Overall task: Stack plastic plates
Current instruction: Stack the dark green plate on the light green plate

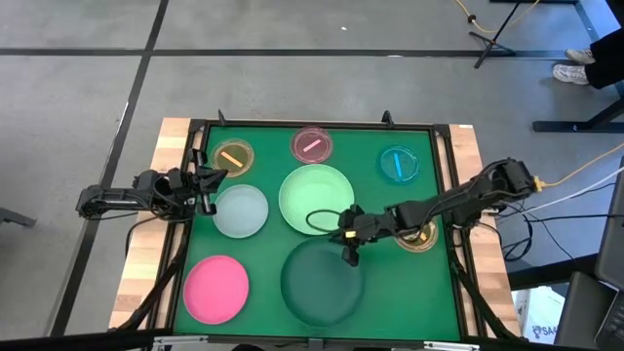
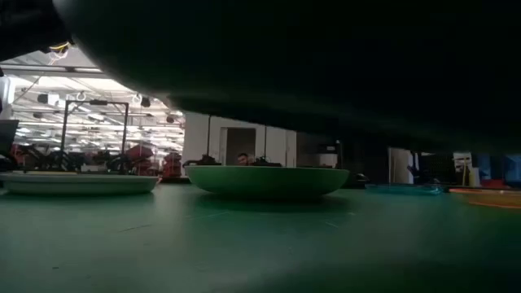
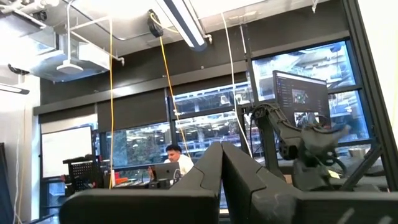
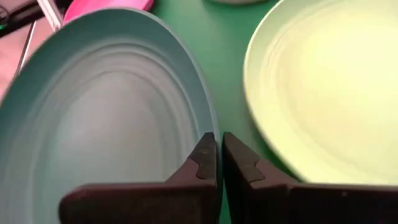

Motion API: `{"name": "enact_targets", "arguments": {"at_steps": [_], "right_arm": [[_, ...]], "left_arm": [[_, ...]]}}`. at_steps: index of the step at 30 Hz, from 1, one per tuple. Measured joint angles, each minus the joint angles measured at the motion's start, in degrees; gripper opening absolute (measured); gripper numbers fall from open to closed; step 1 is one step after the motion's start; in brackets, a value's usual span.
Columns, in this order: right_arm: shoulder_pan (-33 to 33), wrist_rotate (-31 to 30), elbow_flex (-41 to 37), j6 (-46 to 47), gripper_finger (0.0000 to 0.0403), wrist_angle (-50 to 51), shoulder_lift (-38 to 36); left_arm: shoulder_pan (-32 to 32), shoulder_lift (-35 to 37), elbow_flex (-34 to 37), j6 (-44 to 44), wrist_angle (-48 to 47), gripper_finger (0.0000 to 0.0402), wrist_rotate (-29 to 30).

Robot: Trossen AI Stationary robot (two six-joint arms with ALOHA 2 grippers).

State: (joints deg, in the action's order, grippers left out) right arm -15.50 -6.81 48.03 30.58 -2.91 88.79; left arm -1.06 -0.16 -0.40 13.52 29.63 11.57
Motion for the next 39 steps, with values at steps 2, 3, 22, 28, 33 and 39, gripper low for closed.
{"name": "enact_targets", "arguments": {"at_steps": [2,3,22,28,33,39], "right_arm": [[1.41,0.27,0.00,-1.46,0.0001,0.06,-1.12],[2.36,0.31,0.00,-2.38,0.0001,0.03,-1.61],[27.63,6.90,0.02,-10.02,0.0001,-4.83,-4.42],[33.96,8.82,0.02,-11.25,0.0001,-4.47,-1.82],[36.53,12.05,0.02,-12.85,0.0001,-4.05,1.25],[36.99,12.18,0.02,-13.29,0.0001,-3.32,4.73]], "left_arm": [[0.00,0.00,0.00,0.06,0.00,0.0001,-0.33],[0.00,0.00,0.00,0.04,0.00,0.0001,-0.40],[0.00,0.01,0.00,0.10,-0.85,0.0001,-0.54],[0.00,0.00,0.00,0.10,-0.85,0.0001,-0.54],[0.00,0.02,0.00,0.08,-0.85,0.0001,-0.54],[0.00,0.00,0.00,0.09,-0.85,0.0001,-0.54]]}}
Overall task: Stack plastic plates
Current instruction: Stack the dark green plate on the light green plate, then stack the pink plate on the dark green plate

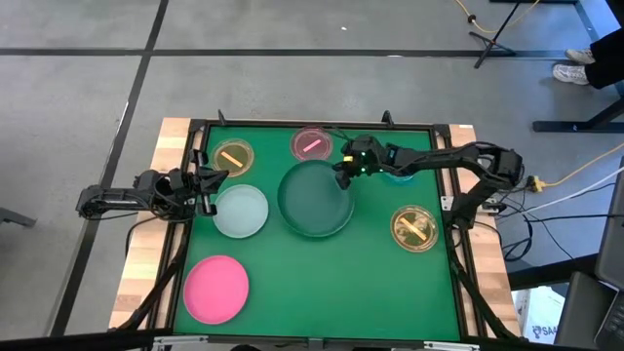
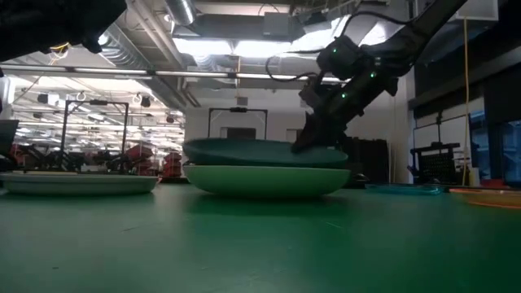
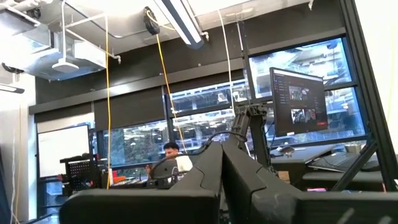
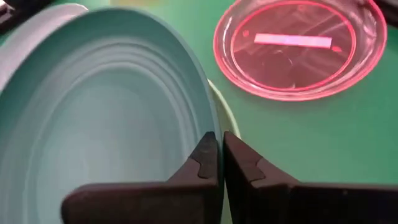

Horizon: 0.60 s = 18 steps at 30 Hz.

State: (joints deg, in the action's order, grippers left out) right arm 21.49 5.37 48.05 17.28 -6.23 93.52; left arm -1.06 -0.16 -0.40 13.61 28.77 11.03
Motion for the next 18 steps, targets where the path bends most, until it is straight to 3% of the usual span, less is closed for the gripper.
{"name": "enact_targets", "arguments": {"at_steps": [6,14,18], "right_arm": [[-0.04,-0.03,0.00,0.13,0.0015,-0.22,2.49],[-0.08,0.26,0.00,-3.21,0.0118,-0.36,2.07],[-0.22,2.64,0.00,-6.51,0.0149,0.55,-0.99]], "left_arm": [[0.02,0.00,0.00,-0.03,0.00,0.0001,0.00],[0.01,-0.06,0.00,-0.04,-0.05,0.0001,0.00],[0.02,-0.97,0.00,-0.87,-0.81,0.0001,-0.32]]}}
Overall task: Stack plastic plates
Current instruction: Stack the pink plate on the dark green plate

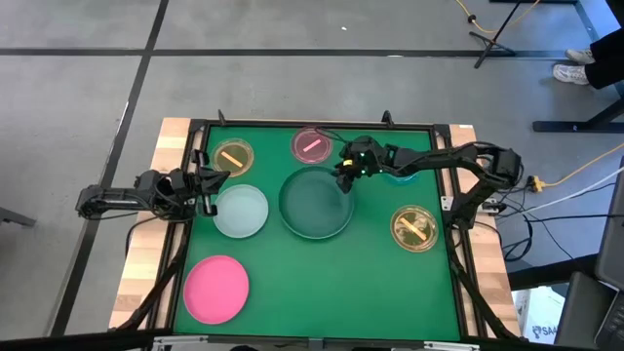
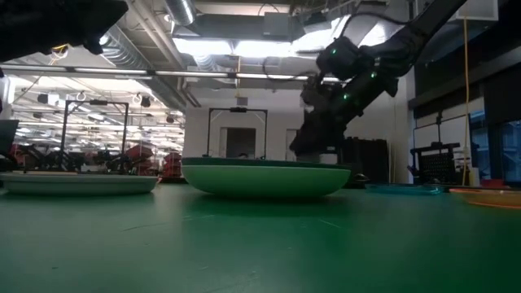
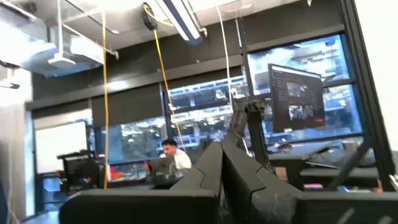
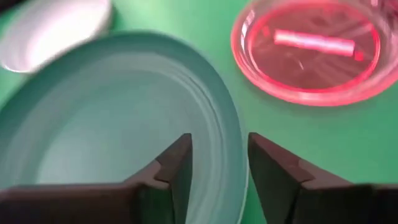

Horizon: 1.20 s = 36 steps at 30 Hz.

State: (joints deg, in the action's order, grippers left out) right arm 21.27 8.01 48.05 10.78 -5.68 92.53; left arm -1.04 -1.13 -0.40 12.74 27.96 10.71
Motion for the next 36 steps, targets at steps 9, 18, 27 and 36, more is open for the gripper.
{"name": "enact_targets", "arguments": {"at_steps": [9,18,27,36], "right_arm": [[-7.37,-1.86,0.04,-7.17,0.0150,-1.39,-6.03],[-21.96,-4.66,-0.04,-10.06,0.0147,-4.09,-5.11],[-32.95,-7.28,-0.04,-12.67,0.0147,-10.59,-5.07],[-38.78,-18.17,0.02,-15.53,0.0147,-11.30,-3.57]], "left_arm": [[0.00,-8.15,-1.44,-0.41,-0.61,0.0001,0.97],[1.60,-20.98,-5.54,-3.27,-0.55,0.0001,-0.36],[4.07,-25.55,-7.34,-7.37,4.80,0.0001,-5.45],[4.11,-28.37,-12.54,-10.82,-12.57,0.0045,0.50]]}}
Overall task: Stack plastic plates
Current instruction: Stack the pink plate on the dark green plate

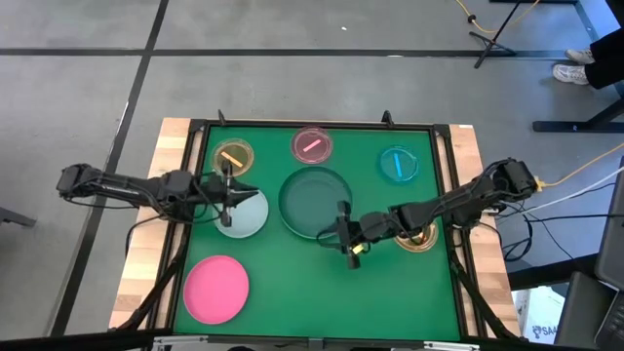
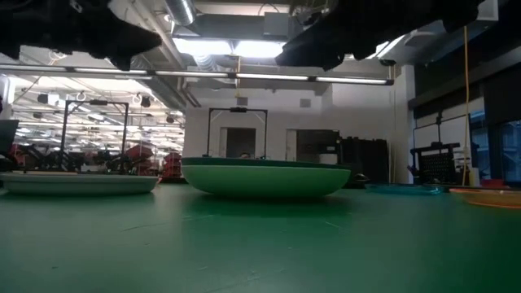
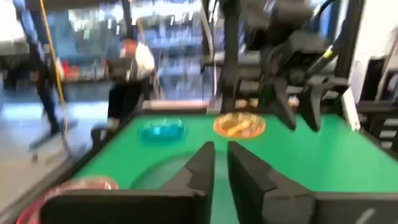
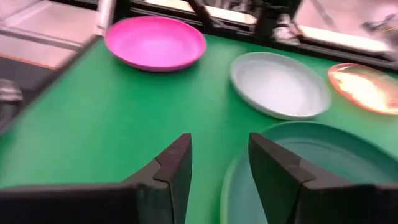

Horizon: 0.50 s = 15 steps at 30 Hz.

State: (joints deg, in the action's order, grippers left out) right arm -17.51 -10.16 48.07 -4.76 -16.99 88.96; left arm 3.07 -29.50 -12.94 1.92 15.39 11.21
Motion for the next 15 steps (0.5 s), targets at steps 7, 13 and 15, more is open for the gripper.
{"name": "enact_targets", "arguments": {"at_steps": [7,13,15], "right_arm": [[-0.14,-0.82,0.00,-0.19,0.0147,-0.04,0.65],[-0.14,-0.82,-0.02,-0.13,0.0147,-0.12,1.79],[-0.14,-0.86,-0.02,-0.14,0.0147,-0.10,2.08]], "left_arm": [[3.43,-4.71,-9.06,-8.03,-15.89,0.0115,-3.25],[8.49,-8.67,-13.01,-13.00,-26.08,0.0130,-3.86],[10.28,-10.27,-14.18,-15.53,-28.65,0.0129,-4.34]]}}
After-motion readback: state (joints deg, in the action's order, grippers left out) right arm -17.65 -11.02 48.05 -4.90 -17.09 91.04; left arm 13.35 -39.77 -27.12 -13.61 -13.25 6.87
